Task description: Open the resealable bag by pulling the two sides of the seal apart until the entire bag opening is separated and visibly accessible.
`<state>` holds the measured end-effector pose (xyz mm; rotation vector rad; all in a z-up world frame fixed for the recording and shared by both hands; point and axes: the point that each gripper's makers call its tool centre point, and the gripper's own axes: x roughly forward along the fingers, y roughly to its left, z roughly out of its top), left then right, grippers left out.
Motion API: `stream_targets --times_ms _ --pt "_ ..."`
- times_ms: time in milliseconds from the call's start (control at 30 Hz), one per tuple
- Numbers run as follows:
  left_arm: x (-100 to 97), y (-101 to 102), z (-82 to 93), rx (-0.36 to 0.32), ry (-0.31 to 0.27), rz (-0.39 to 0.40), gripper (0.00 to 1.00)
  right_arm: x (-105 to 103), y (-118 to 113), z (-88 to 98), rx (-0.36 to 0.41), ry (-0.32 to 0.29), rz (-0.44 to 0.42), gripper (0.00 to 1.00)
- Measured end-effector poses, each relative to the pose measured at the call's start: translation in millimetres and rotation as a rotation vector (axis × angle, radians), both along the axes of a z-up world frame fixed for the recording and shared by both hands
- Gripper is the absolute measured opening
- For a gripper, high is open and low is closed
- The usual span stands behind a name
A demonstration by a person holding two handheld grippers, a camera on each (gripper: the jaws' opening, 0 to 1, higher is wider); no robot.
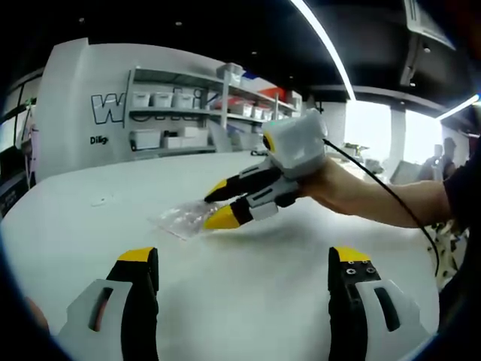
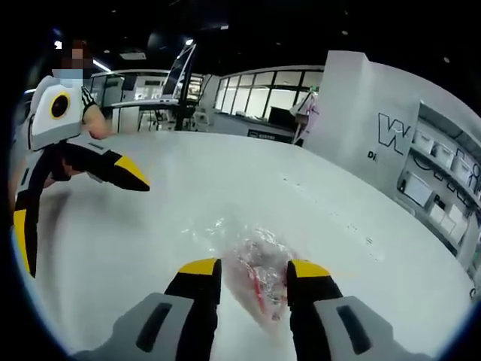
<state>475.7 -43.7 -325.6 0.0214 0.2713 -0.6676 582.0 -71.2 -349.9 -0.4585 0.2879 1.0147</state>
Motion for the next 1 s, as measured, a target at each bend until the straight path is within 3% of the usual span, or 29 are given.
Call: stream_targets --times_ms 533,1000 --pt "-0.8 -0.4 -0.5 -0.001 -0.002 0.000 0.92 -1.3 1.8 -0.8 -0.010 -0.011 0.016 0.00" --pt "-0.4 -0.5 -0.9 -0.002 -0.001 0.000 0.92 0.6 -5.3 4.9 0.017 0.003 -0.029 0.00"
